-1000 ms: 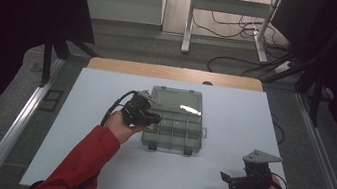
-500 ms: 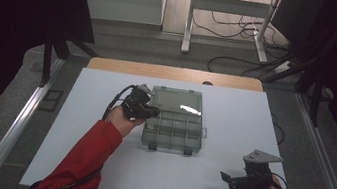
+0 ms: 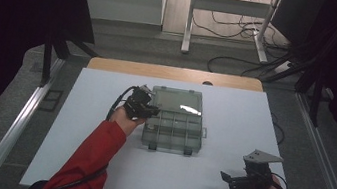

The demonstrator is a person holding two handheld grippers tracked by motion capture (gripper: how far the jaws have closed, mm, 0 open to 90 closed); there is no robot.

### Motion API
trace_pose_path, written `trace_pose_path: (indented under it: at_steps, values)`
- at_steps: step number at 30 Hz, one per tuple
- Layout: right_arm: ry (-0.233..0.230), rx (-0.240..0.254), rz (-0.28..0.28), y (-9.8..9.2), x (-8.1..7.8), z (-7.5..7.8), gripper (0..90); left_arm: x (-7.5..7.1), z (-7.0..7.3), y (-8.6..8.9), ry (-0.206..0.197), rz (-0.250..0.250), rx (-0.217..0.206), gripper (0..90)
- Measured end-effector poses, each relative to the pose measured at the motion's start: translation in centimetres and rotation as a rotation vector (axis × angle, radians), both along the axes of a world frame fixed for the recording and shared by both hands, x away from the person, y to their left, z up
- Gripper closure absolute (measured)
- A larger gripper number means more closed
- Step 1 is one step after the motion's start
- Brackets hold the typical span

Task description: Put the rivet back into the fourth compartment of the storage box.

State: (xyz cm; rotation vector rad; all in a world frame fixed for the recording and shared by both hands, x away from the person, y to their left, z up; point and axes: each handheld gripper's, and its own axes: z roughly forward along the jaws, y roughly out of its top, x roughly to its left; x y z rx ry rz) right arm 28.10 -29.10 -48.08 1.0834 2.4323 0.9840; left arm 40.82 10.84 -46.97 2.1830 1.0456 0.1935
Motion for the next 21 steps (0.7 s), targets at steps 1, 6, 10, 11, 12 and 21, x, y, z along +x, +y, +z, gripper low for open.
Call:
trace_pose_path:
  at_steps: [1, 6, 10, 11, 12, 21]
  values:
    - [0.000, 0.000, 0.000, 0.0, 0.0, 0.0, 0.0, 0.0, -0.2, -0.1, 0.000, 0.005, -0.002, 82.7]
    - [0.000, 0.000, 0.001, 0.0, 0.0, 0.0, 0.0, 0.2, -0.9, -0.3, 0.000, 0.014, 0.007, 82.4]
    - [0.001, 0.000, 0.000, 0.0, 0.0, 0.0, 0.0, 0.5, -1.8, -0.5, 0.012, 0.026, 0.009, 82.3]
    - [-0.001, -0.003, 0.003, 0.0, 0.0, 0.0, 0.0, 0.5, -2.0, -0.5, 0.015, 0.027, 0.008, 82.2]
    - [-0.001, -0.003, 0.003, 0.0, 0.0, 0.0, 0.0, 0.5, -2.0, -0.5, 0.015, 0.027, 0.008, 82.1]
    - [0.001, -0.004, 0.003, 0.0, 0.0, -0.1, 0.0, 0.4, -2.4, -0.4, 0.027, 0.035, -0.013, 73.9]
